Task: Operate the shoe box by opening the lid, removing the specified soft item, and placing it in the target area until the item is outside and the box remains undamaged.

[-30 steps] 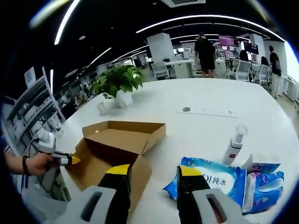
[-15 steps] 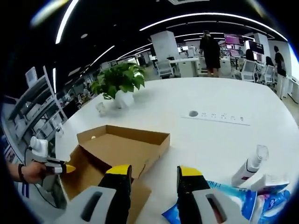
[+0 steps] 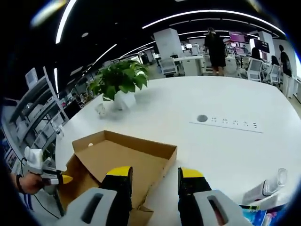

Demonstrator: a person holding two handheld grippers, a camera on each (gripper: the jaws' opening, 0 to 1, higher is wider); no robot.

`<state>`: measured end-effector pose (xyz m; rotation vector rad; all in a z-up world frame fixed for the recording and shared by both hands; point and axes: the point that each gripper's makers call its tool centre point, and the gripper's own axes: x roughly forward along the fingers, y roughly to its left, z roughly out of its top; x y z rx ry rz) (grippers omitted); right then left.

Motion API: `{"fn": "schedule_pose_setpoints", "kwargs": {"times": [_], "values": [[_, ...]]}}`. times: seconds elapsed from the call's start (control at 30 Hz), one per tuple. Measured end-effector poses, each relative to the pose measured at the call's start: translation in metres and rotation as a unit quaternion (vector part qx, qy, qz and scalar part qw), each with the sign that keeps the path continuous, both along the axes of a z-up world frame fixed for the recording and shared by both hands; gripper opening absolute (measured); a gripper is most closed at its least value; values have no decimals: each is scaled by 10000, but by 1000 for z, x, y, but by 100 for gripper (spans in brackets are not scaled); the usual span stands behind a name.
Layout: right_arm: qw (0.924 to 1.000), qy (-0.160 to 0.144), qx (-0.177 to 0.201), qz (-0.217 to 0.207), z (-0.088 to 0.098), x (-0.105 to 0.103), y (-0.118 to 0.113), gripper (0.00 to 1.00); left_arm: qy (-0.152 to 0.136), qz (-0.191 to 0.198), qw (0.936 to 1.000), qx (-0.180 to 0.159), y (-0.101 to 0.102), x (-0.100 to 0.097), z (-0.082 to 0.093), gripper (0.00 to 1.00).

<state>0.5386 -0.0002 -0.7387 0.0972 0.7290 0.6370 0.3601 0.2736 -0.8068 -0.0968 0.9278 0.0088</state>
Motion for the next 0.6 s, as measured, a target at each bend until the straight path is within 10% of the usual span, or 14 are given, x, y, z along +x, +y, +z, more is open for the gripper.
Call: {"fn": "schedule_pose_setpoints", "kwargs": {"times": [0.6], "values": [[9985, 401, -271, -248, -33, 30, 7, 34, -7, 18, 10000, -11, -1, -5, 5, 4]]}}
